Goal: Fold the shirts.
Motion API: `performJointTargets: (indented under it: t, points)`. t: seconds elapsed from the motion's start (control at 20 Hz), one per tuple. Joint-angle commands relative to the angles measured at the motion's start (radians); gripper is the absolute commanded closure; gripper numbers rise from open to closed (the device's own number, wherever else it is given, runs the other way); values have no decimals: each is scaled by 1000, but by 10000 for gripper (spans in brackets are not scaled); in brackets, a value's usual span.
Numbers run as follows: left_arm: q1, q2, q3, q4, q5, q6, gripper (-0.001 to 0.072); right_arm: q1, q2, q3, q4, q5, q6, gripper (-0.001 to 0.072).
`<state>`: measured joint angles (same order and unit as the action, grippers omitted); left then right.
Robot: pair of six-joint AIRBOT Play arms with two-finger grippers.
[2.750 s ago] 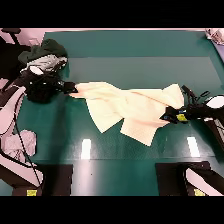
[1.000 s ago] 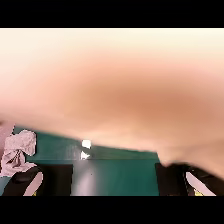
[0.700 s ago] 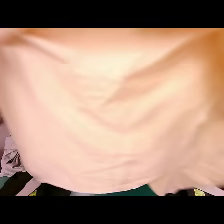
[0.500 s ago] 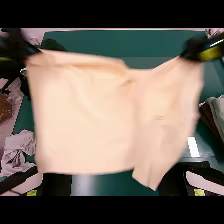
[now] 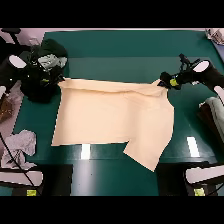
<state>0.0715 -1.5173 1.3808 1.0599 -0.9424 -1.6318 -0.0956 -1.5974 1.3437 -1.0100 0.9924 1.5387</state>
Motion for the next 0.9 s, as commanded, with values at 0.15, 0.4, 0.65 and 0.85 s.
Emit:
performJointTargets:
  t: [0.15,0.4,0.65,0.85]
  points:
    - [1,-24,-6,26,128,16,681,-26,-176,277,15,84,-34,698]
    - [1,-28,-6,60,132,17,680,-24,-273,435,16,175,-33,696]
    - [1,-28,-6,63,84,18,680,-26,-311,457,12,315,-33,696]
    - [1,-28,-7,72,0,57,338,-23,-318,456,-10,414,-33,696]
